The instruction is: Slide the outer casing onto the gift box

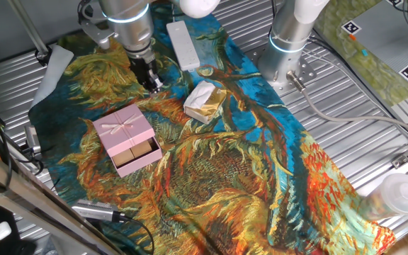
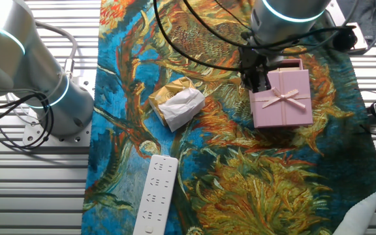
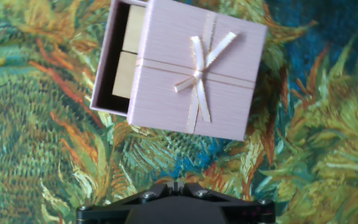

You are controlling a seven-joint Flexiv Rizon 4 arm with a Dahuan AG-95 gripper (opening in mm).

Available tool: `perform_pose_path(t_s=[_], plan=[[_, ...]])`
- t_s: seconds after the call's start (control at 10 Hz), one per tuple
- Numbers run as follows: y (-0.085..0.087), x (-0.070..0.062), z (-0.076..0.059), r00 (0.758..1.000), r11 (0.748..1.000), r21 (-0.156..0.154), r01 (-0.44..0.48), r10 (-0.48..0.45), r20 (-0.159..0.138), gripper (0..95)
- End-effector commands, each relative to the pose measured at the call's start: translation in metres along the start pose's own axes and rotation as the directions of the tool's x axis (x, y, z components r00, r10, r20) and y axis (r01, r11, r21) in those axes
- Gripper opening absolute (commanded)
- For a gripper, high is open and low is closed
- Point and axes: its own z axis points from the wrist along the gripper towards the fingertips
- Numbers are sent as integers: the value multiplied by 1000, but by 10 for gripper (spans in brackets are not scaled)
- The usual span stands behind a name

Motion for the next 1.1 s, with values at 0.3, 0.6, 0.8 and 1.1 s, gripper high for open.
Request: perform_pose_path(t_s=[0.3,0.6,0.8,1.1], plan=[[0,0,0,998,998,16,-61,62,-14,0],[0,0,0,999,999,14,-37,37,-13,0],[-2,-5,3,999,1000,-3,26,-26,-20,0],[-37,-32,1,995,995,-25,100,-100,-25,0]])
